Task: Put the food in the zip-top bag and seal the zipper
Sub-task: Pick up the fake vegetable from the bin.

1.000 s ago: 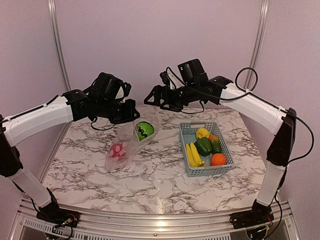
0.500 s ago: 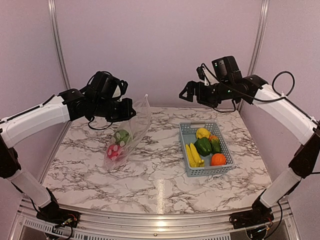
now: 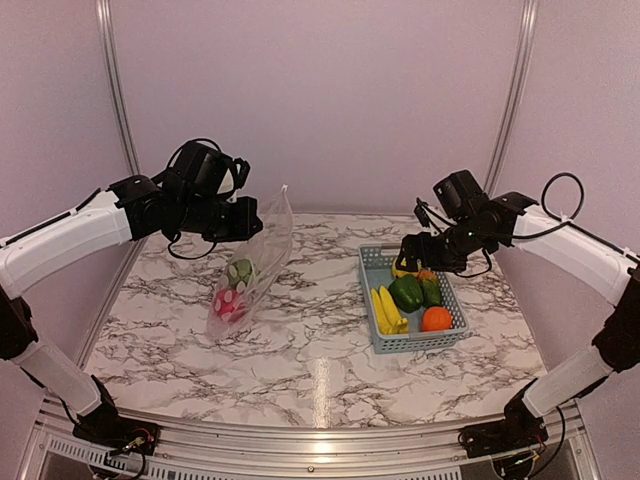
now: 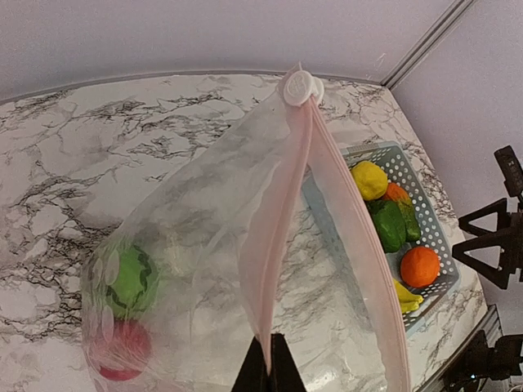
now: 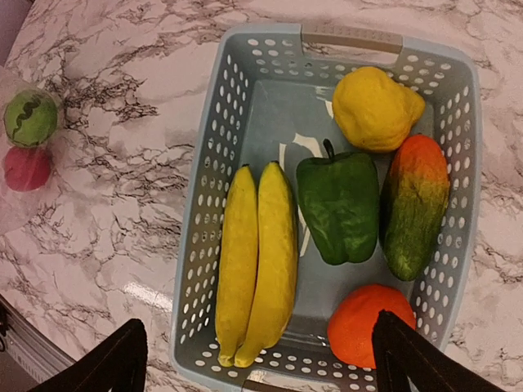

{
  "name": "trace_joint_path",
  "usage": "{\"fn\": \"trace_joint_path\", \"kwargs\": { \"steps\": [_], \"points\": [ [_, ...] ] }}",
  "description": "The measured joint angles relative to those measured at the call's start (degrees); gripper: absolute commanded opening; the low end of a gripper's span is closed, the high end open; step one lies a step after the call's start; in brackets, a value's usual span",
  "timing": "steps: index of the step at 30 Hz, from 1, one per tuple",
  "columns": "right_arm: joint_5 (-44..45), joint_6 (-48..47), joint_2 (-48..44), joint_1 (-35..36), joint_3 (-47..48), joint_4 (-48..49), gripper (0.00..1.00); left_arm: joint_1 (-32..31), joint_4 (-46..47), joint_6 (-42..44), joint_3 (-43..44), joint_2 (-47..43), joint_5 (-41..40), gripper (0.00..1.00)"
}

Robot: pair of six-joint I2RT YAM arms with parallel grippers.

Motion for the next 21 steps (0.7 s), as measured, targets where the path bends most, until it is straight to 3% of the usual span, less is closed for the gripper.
{"fn": "trace_joint_path", "kwargs": {
  "steps": [7,11,21],
  "points": [
    [-0.46,-1.64,0.98,-0.07,-6.38,-1.46,0.83,0.28,-0.2,0.59,0.0,0.15,0.11,0.0],
    [0.31,-3.65,6.25,-0.44,-6.19,-1.05,0.78,0.28,-0.24,1.05,0.0,0.17,0.2,0.0],
    [4.57,-8.0,19.85,-2.23,4.15,-1.49,0.83,0.28,-0.22,1.16,-2.8,0.15,0.2,0.0]
  ]
}}
